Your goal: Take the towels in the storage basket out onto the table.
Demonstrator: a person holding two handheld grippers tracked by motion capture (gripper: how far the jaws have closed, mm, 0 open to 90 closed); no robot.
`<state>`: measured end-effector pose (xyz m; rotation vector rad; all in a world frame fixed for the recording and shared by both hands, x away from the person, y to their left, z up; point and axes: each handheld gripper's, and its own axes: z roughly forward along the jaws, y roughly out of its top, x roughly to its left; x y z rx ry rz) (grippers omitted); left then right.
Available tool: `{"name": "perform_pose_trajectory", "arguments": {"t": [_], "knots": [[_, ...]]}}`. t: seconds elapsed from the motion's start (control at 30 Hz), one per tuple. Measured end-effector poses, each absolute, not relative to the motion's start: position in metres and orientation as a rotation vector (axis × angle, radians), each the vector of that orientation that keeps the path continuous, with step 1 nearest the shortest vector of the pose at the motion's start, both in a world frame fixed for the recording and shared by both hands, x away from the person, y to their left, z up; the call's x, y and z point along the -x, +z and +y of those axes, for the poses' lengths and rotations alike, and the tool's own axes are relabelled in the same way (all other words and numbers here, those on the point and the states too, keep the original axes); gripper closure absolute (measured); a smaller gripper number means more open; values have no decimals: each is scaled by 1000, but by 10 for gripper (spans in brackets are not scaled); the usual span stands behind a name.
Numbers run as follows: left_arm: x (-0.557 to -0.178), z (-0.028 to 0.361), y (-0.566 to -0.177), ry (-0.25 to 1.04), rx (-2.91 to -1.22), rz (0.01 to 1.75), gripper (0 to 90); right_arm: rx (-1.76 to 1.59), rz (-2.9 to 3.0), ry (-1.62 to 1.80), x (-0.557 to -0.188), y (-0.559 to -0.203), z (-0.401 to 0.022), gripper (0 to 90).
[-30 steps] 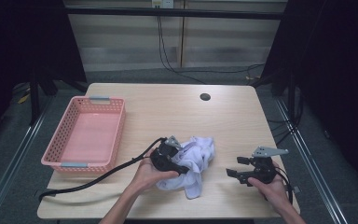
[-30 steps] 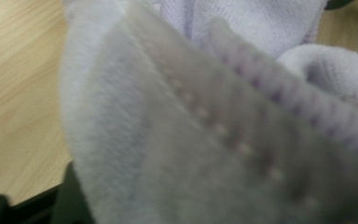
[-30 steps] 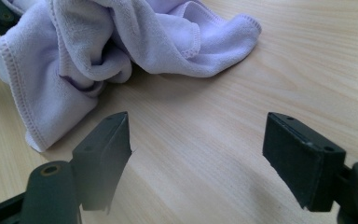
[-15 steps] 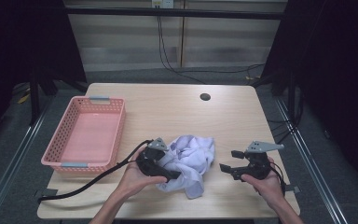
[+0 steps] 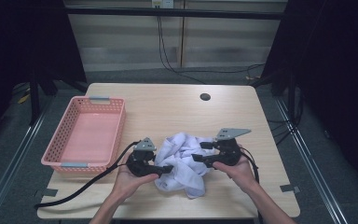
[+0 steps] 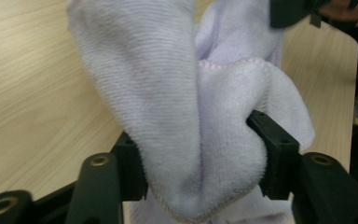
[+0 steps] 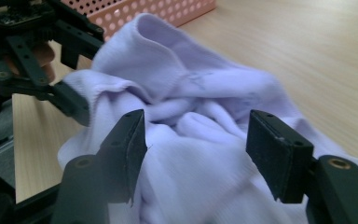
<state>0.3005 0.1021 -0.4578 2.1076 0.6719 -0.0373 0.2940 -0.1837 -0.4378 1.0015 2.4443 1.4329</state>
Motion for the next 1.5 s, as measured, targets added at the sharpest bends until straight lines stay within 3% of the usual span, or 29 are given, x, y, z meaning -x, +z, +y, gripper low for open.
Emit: {"name": "perform_pose_trajectory", "arguments": {"t": [0.1, 0.17, 0.23, 0.3, 0.4, 0.8, 1.5], "knots": [[-300, 96, -467, -55, -2132, 656, 635, -1007, 2524, 1329, -299, -457, -171, 403], [-300, 95, -469, -58, -2132, 666, 723, -1015, 2546, 1293, -298, -468, -170, 531], [-299, 96, -465, -64, -2104, 671, 753, -1022, 2542, 1269, -295, -469, -173, 630], [-299, 101, -460, -50, -2078, 677, 765, -1046, 2512, 1278, -293, -464, -178, 697], [-299, 112, -454, -38, -2032, 697, 767, -1087, 2465, 1254, -294, -460, -191, 718], [-287, 145, -429, -24, -1905, 723, 773, -1274, 2235, 1356, -301, -436, -269, 733], [-269, 191, -432, 53, -1882, 812, 772, -1372, 1931, 1327, -346, -371, -332, 781]]}}
